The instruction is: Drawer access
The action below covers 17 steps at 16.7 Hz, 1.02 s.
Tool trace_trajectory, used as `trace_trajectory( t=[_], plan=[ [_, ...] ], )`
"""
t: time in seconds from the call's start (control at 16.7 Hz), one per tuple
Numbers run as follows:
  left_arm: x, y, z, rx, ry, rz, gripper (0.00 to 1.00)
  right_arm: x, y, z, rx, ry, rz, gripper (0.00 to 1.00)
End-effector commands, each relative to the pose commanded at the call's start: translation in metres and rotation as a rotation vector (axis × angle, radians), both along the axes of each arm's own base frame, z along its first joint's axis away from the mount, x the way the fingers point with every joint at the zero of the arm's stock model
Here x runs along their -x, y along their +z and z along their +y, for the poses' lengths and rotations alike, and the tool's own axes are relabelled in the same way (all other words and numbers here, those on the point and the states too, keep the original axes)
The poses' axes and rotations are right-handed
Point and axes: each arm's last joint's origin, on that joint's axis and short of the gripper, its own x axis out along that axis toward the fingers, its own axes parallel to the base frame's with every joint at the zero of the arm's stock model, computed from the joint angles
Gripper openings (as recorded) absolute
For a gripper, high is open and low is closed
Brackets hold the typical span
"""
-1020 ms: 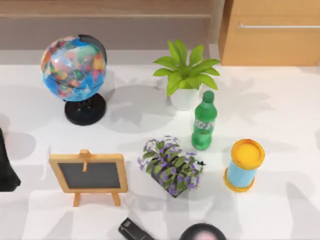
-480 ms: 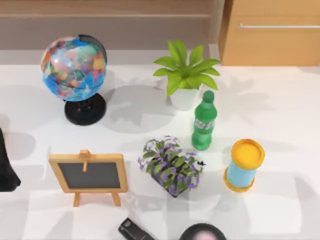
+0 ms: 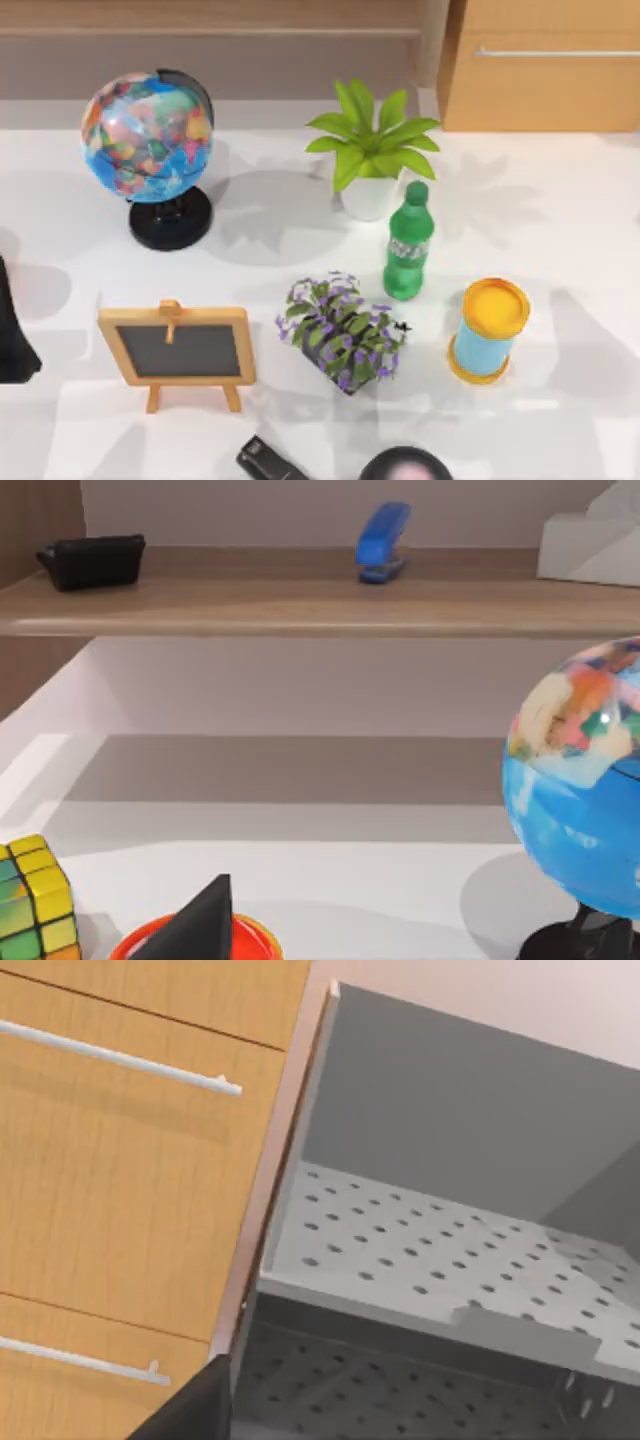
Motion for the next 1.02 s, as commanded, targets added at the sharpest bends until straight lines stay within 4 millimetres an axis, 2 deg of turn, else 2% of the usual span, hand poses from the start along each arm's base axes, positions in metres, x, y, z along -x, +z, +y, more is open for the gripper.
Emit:
trace_trajectory(
  t=[0.12,0.24,0.42,0.54,0.78,0.9,1.02],
  plan=[
    [0.0,0.0,0.0,0.0,0.0,0.0,1.0,-0.034,-0.009,0.003,0.156,-0.001,0.007,1.0],
    [0.0,0.0,0.0,0.0,0.0,0.0,1.0,-0.072,-0.027,0.013,0.34,-0.002,0.024,1.0],
    [0.0,0.0,0.0,0.0,0.0,0.0,1.0,-0.122,-0.056,0.041,0.643,-0.008,0.012,1.0],
    [0.0,0.0,0.0,0.0,0.0,0.0,1.0,-0.147,-0.074,0.067,0.836,-0.022,-0.013,1.0],
    [0.0,0.0,0.0,0.0,0.0,0.0,1.0,-0.176,-0.125,0.121,1.133,-0.028,0.0,1.0],
    [0.0,0.0,0.0,0.0,0.0,0.0,1.0,-0.18,-0.146,0.142,1.227,-0.026,0.01,1.0],
    [0.0,0.0,0.0,0.0,0.0,0.0,1.0,-0.182,-0.159,0.156,1.281,-0.024,0.015,1.0]
  ],
)
